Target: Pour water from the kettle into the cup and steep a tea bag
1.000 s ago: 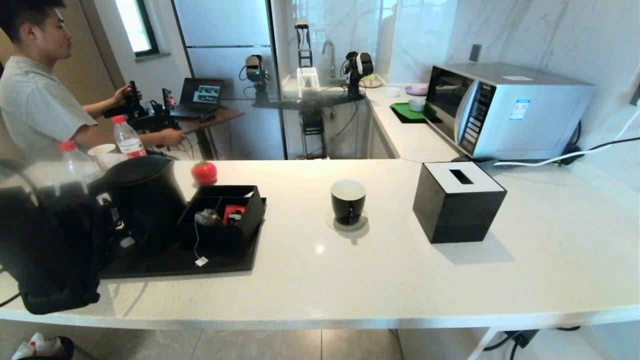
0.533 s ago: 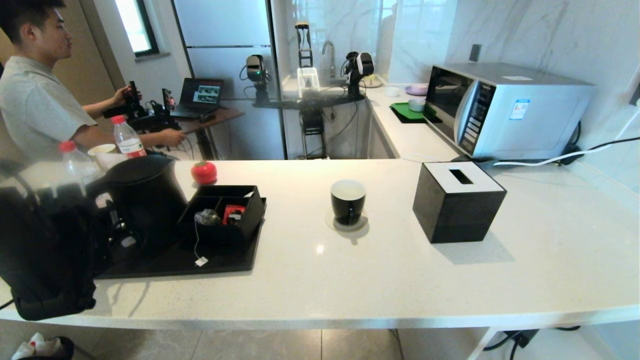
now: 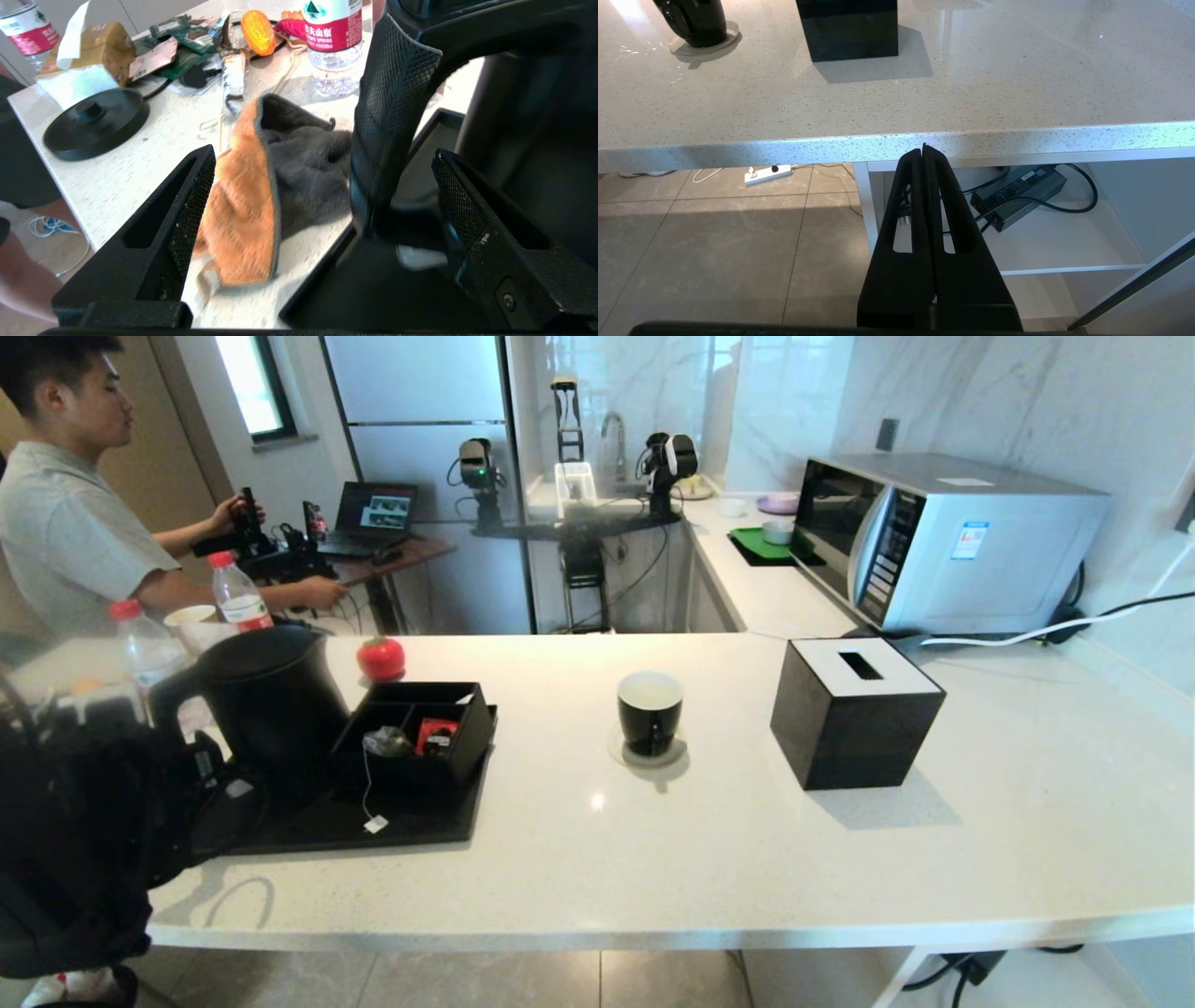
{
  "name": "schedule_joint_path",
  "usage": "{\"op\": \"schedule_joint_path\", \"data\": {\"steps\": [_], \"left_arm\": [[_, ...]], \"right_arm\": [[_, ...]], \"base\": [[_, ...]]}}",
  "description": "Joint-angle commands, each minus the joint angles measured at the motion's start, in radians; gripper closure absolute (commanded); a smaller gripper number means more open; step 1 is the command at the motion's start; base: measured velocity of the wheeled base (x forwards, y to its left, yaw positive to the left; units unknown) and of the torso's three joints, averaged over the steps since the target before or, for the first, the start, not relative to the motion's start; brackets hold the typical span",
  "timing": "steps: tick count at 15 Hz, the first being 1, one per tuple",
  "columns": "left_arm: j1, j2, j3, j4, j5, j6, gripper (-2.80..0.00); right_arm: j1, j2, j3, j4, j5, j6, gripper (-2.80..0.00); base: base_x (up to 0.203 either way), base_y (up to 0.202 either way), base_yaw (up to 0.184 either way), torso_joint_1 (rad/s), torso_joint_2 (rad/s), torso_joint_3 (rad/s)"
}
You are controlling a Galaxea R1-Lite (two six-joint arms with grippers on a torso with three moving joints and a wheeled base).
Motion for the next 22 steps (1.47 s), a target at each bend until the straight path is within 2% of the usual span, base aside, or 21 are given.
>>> {"op": "schedule_joint_path", "data": {"steps": [1, 9, 10, 14, 19, 22], "left_arm": [[-0.008, -0.053, 0.054, -0.048, 0.004, 0.000, -2.80], [-0.079, -0.248, 0.319, -0.048, 0.008, -0.028, -2.80], [-0.084, -0.271, 0.345, -0.048, 0.008, -0.029, 0.00], [-0.123, -0.356, 0.433, -0.048, 0.009, -0.028, 0.00], [-0.162, -0.446, 0.436, -0.048, 0.004, -0.019, 0.00], [-0.198, -0.510, 0.434, -0.048, 0.003, 0.026, 0.00]], "right_arm": [[0.000, 0.001, 0.000, 0.001, -0.001, 0.001, 0.00], [0.000, 0.001, 0.000, 0.001, 0.000, 0.000, 0.00], [0.000, 0.001, 0.000, 0.001, 0.000, 0.001, 0.00], [0.000, 0.001, 0.000, 0.001, -0.001, 0.001, 0.00], [0.000, 0.001, 0.000, 0.001, 0.000, 0.001, 0.00], [0.000, 0.001, 0.000, 0.001, 0.000, 0.000, 0.00]], "base": [[0.000, 0.000, 0.000, 0.000, 0.00, 0.000], [0.000, 0.000, 0.000, 0.000, 0.00, 0.000], [0.000, 0.000, 0.000, 0.000, 0.00, 0.000], [0.000, 0.000, 0.000, 0.000, 0.00, 0.000], [0.000, 0.000, 0.000, 0.000, 0.00, 0.000], [0.000, 0.000, 0.000, 0.000, 0.00, 0.000]]}}
